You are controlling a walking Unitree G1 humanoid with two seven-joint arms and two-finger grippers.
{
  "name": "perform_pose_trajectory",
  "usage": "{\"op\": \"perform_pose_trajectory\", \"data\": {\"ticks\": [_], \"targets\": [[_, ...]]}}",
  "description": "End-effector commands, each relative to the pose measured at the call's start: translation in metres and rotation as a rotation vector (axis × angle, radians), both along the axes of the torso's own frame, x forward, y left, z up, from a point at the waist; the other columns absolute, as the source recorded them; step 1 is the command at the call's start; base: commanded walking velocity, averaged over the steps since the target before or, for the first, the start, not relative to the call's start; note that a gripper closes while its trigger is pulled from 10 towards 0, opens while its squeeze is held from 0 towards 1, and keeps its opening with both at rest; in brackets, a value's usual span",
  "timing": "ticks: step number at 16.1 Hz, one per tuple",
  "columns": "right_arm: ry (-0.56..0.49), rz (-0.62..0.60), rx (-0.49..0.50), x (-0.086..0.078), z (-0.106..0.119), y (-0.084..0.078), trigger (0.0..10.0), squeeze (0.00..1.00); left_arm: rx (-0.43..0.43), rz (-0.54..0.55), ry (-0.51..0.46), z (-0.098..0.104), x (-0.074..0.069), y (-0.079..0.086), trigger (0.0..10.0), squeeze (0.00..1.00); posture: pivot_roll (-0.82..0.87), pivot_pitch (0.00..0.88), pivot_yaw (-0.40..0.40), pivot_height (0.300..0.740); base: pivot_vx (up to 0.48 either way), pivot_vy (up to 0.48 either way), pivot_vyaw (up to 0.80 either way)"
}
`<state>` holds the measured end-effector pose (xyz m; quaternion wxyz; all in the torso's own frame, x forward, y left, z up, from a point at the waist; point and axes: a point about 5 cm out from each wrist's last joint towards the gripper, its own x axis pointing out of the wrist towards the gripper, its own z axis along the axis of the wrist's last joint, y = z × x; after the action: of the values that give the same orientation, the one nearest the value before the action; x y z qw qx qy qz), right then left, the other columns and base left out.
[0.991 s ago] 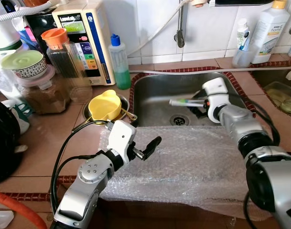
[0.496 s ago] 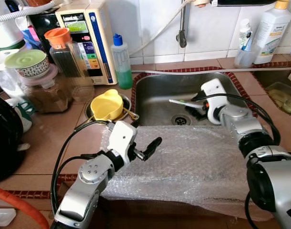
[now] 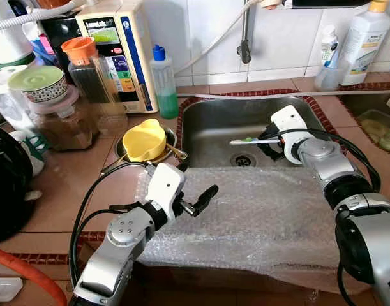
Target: Kitchen organization
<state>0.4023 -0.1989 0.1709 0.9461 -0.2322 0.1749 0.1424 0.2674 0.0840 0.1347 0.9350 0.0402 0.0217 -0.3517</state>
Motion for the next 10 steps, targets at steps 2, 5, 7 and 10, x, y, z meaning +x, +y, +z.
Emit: {"op": "perform_pose_trajectory", "data": {"ticks": [2,5,7,10], "targets": [[-0.048,-0.091,0.359,0.009,0.028,0.006,10.0,0.00,0.012,-0.003,-0.004,0.000,-0.001,0.001,10.0,0.00,-0.23,0.061,0.143,0.740,0.000,0.000,0.00],[-0.069,-0.012,0.206,0.007,0.024,0.009,10.0,0.00,0.012,-0.006,-0.004,0.000,-0.001,0.000,10.0,0.00,-0.24,0.060,0.139,0.740,0.000,0.000,0.00],[-0.122,0.076,-0.060,0.006,0.021,0.010,10.0,0.00,0.011,-0.006,-0.004,-0.001,-0.001,0.000,10.0,0.00,-0.24,0.059,0.138,0.740,0.000,0.000,0.00],[-0.231,0.135,-0.421,0.004,0.018,0.007,10.0,0.00,0.013,-0.005,-0.006,-0.001,-0.001,0.000,10.0,0.00,-0.24,0.059,0.138,0.740,0.000,0.000,0.00]]}}
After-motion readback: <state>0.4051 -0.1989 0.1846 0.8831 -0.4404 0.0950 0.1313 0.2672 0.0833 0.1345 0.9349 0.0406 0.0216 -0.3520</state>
